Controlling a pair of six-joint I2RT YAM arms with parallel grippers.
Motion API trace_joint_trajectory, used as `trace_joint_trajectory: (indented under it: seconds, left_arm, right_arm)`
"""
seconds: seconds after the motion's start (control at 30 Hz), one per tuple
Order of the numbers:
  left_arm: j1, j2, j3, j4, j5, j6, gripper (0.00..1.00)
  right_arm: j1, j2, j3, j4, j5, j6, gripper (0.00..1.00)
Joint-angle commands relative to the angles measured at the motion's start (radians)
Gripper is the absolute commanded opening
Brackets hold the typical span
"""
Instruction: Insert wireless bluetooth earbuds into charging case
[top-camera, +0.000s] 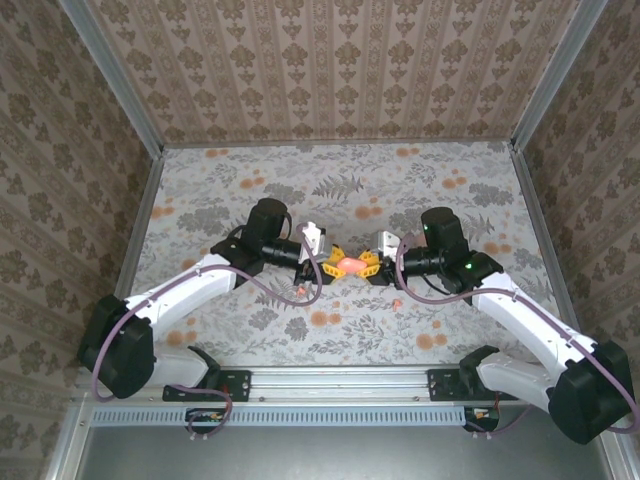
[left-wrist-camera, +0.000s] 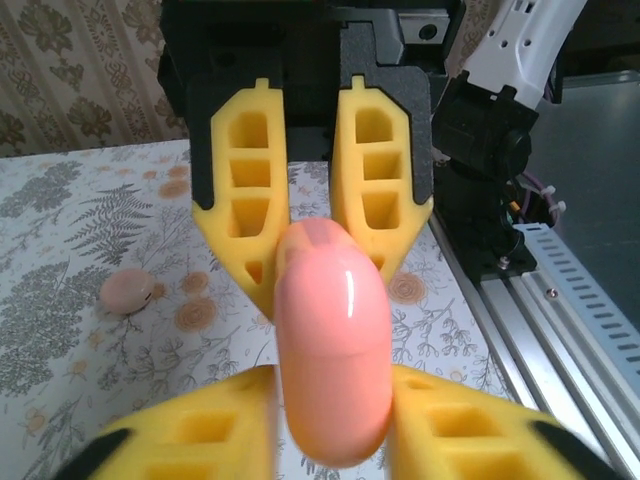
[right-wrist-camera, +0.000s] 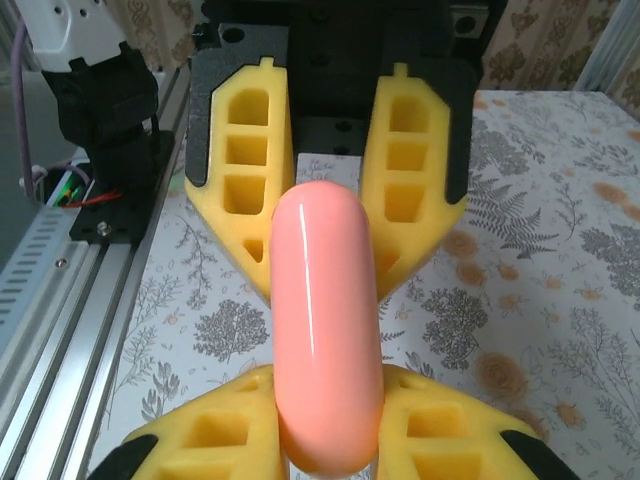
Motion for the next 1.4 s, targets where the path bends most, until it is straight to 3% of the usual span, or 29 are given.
trace_joint_trajectory:
  seconds: [0.0,0.77,1.37]
  left_arm:
    - [0.001,-0.011,0.012,-0.043,0.020,0.016,0.39]
    - [-0.014,0.017,0.045,-0.041,0.035,0.005,0.39]
    - [-0.015,0.022,0.041,-0.011,0.039,-0.015,0.30]
  right_arm:
    - [0.002,-0.012,0.063,-0.133,0.074,-0.085,0.16]
    - [0.021,0.032,0.064,-0.072,0.009,-0.064,0.18]
    - [0.023,0.053,0.062,-0.024,-0.007,-0.039,0.18]
